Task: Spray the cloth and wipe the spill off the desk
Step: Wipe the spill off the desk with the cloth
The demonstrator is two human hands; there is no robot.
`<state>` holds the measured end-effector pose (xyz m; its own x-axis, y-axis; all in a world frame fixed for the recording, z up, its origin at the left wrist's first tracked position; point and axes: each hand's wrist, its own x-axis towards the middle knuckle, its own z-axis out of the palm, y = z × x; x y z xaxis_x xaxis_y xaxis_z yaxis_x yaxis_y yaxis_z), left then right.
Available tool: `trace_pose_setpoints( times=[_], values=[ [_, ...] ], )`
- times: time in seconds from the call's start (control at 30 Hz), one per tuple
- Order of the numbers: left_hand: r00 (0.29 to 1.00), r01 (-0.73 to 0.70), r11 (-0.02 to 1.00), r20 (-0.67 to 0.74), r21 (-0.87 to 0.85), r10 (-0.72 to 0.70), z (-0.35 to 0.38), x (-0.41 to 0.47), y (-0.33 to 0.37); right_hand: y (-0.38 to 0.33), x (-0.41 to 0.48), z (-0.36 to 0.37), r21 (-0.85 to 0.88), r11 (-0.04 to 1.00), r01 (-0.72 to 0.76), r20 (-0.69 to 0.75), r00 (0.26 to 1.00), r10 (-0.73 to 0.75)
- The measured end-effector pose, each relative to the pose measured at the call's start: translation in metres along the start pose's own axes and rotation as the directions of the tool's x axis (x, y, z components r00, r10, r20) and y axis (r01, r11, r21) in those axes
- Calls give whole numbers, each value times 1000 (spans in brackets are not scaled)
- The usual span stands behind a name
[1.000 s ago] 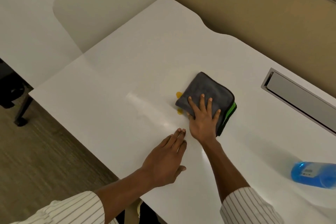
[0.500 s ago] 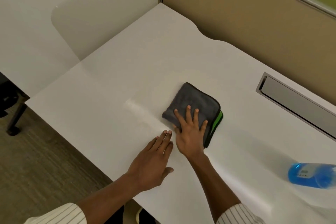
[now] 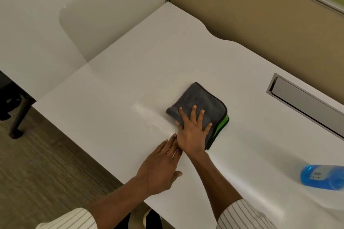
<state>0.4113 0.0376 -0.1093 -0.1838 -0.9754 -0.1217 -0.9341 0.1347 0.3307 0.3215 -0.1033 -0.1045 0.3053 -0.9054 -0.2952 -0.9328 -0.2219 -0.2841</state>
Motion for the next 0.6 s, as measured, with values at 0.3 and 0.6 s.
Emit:
trace_pose_setpoints(
  times=[0.3,0.6],
  values=[
    [997,-83,996,3,27,83,-2,-2,-12,30,49,-21,23,999,-31,-77,997,33],
    [988,-132,991,74,-26,134,-11,-1,-20,31,-21,4,12,999,42,-78,996,-41]
  ],
)
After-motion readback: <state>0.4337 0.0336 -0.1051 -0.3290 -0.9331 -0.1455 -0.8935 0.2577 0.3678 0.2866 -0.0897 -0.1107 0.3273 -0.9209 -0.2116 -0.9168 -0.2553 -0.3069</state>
